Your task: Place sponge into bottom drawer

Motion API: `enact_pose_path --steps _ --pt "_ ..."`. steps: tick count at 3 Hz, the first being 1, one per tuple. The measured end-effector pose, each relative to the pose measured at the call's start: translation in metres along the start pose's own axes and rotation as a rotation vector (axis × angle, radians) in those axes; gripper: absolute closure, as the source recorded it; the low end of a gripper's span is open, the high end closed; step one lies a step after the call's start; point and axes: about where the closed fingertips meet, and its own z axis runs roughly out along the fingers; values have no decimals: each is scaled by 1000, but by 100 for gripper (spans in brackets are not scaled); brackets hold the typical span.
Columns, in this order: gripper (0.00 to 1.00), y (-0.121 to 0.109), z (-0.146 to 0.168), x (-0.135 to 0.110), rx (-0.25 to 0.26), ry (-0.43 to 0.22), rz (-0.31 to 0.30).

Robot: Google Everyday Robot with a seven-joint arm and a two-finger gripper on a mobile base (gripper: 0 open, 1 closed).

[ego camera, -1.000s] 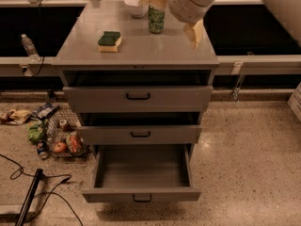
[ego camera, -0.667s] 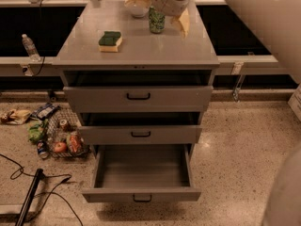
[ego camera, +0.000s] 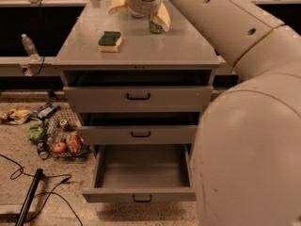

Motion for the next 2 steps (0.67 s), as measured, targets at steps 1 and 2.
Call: enact_pose_path --steps 1,2 --pt "0 -30 40 9 23 85 -125" --pt "0 -62 81 8 58 139 -215"
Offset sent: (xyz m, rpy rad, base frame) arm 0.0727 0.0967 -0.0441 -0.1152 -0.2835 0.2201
